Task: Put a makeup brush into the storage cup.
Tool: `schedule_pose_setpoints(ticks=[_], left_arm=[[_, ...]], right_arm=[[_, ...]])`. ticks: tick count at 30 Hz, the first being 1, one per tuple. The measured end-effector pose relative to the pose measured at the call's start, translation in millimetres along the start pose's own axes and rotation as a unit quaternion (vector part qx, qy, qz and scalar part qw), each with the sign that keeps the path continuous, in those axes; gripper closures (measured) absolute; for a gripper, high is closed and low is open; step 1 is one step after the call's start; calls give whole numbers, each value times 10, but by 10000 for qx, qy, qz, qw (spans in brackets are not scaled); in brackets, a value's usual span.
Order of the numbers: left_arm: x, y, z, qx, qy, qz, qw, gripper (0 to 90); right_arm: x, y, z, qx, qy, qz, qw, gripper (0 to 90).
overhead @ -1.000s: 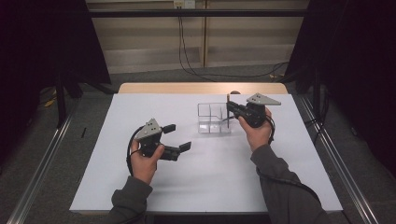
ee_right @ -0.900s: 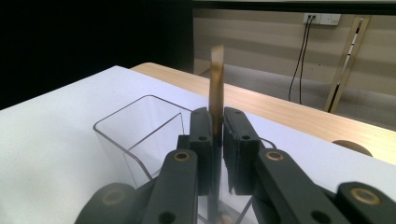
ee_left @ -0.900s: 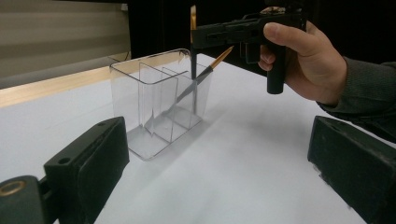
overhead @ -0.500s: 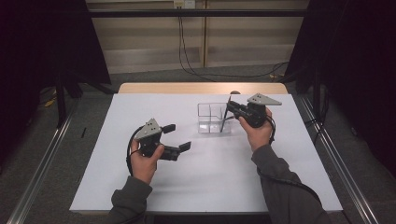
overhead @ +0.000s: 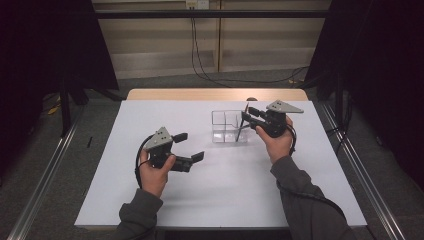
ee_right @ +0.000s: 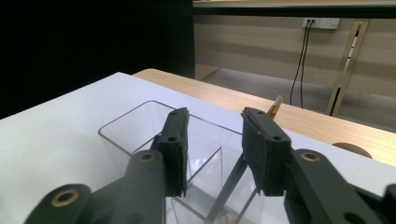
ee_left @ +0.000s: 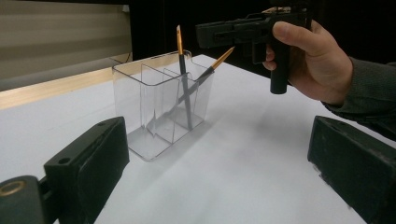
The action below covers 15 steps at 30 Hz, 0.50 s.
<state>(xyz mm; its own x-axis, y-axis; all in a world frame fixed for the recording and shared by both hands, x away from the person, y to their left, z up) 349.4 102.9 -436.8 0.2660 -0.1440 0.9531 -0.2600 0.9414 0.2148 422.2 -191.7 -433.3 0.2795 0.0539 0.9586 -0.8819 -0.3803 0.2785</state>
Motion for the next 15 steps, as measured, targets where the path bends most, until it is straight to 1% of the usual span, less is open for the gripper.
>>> schedule_pose_setpoints(ticks=[1,4,6,8,9,11,14,15], left_arm=[[1,2,-1,47,-13,-22,10000,50],[4,2,-5,49,-24,-33,10000,51],[3,2,-7,33,-22,-57,10000,51],[1,-8,-4,-39,-21,-7,10000,51],[1,-10,-2,-49,-19,-4,10000,50],[2,-8,-1,15,-34,-49,10000,51],[-2,-13,-2,-55,-38,-21,10000,51],[-5,-12,-3,10,-28,-46,10000,50]], right_arm=[[0,1,1,-19,6,4,10000,590],[7,19,7,-33,5,28,10000,562],[7,29,9,-23,-5,11,10000,538],[8,38,22,-14,1,11,10000,514],[10,44,32,-25,-20,9,10000,496],[13,56,48,-57,-53,5,10000,473],[13,74,71,-55,-74,-3,10000,451],[13,81,75,-65,-72,5,10000,446]])
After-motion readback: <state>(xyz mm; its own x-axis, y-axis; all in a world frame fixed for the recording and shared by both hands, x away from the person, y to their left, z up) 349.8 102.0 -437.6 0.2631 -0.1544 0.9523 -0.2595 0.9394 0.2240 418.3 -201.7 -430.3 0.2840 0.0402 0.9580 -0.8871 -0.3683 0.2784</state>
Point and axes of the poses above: each handheld gripper's, and its own axes: y roughly backward along the jaws, x roughly out of its top, z roughly to its right, the point moved 4 cm from there along -y, roughly forward along the jaws, and after that the axes turned 12 degrees about -x, right-handed, at the moved point
